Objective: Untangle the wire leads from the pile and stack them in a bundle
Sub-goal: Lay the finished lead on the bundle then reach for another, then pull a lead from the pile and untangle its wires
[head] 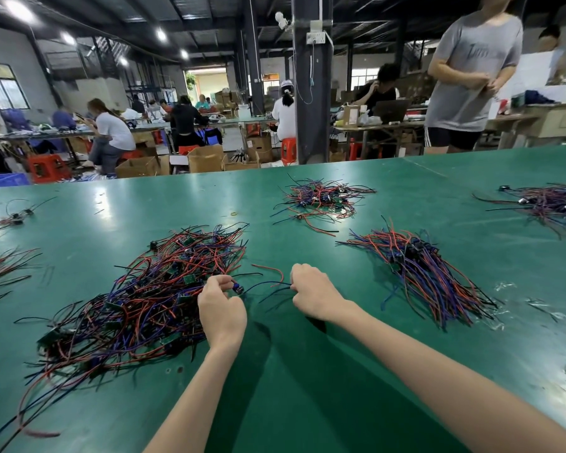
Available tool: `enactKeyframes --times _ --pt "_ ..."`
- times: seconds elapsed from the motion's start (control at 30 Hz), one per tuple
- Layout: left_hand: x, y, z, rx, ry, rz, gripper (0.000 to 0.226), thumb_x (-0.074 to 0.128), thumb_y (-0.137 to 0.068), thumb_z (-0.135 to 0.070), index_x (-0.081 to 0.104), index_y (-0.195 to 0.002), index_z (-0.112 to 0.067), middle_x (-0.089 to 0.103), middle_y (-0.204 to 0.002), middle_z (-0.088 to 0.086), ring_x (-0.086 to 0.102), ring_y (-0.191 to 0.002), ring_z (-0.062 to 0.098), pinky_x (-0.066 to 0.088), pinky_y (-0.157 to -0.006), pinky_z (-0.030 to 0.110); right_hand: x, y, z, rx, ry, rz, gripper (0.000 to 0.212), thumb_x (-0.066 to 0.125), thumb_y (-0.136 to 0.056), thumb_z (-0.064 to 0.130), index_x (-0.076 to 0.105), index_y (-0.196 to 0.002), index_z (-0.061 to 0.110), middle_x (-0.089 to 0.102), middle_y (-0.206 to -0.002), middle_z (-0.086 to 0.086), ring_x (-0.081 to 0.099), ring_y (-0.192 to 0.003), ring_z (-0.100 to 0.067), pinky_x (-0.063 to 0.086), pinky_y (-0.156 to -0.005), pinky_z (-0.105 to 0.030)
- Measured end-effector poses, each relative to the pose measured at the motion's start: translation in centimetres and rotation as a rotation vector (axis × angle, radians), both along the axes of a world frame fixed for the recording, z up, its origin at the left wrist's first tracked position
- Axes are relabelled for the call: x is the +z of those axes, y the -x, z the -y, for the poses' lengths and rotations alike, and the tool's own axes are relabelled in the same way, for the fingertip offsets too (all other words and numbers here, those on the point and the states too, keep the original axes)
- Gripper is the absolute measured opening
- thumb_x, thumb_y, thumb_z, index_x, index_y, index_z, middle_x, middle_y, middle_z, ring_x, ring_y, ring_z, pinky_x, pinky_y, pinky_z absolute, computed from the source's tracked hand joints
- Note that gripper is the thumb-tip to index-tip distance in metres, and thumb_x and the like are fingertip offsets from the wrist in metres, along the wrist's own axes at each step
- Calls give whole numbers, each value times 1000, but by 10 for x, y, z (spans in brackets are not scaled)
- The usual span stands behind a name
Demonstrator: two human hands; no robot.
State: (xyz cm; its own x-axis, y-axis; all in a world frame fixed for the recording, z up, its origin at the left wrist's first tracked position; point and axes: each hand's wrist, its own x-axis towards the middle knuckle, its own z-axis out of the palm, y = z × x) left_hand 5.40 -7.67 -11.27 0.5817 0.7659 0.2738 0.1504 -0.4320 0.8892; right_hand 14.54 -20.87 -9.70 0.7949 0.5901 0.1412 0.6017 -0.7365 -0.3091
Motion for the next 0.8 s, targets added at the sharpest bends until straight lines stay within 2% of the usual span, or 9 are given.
enactKeyframes --times 0.1,0.2,0.4,0.63,0.8 --pt "-3 0 0 -42 -110 -113 53 45 -74 14 55 -123 -6 61 -120 11 51 -112 29 43 -97 41 -2 -3 -4 82 -58 13 39 44 -80 -7 48 -117 7 51 -115 -14 50 -111 -30 38 -96 -42" --pt "-5 0 -1 -74 -221 -223 60 47 -77 9 50 -134 -8 56 -130 11 49 -117 29 39 -101 41 -7 -7 -8 144 26 49 56 44 -83 -5 42 -135 14 47 -118 -13 47 -115 -28 35 -98 -40" --pt "-4 -2 -1 -100 -238 -255 58 45 -80 6 49 -136 -10 47 -141 6 45 -125 26 37 -104 36 -13 -12 -9 151 33 105 26 47 -92 5 54 -116 11 50 -114 -10 46 -111 -28 33 -91 -36" --pt "-7 -3 -3 -107 -210 -224 56 43 -81 9 52 -133 -10 50 -136 8 46 -123 25 38 -95 31 -18 -10 10 163 126 164 24 45 -92 9 51 -115 12 47 -116 -9 43 -110 -26 31 -88 -36" --pt "-11 -4 -4 -138 -376 -359 54 44 -83 6 53 -132 -14 57 -128 9 40 -120 27 35 -101 35 -14 -10 27 156 114 89 20 45 -94 11 52 -112 12 46 -114 -8 43 -109 -26 28 -82 -33"
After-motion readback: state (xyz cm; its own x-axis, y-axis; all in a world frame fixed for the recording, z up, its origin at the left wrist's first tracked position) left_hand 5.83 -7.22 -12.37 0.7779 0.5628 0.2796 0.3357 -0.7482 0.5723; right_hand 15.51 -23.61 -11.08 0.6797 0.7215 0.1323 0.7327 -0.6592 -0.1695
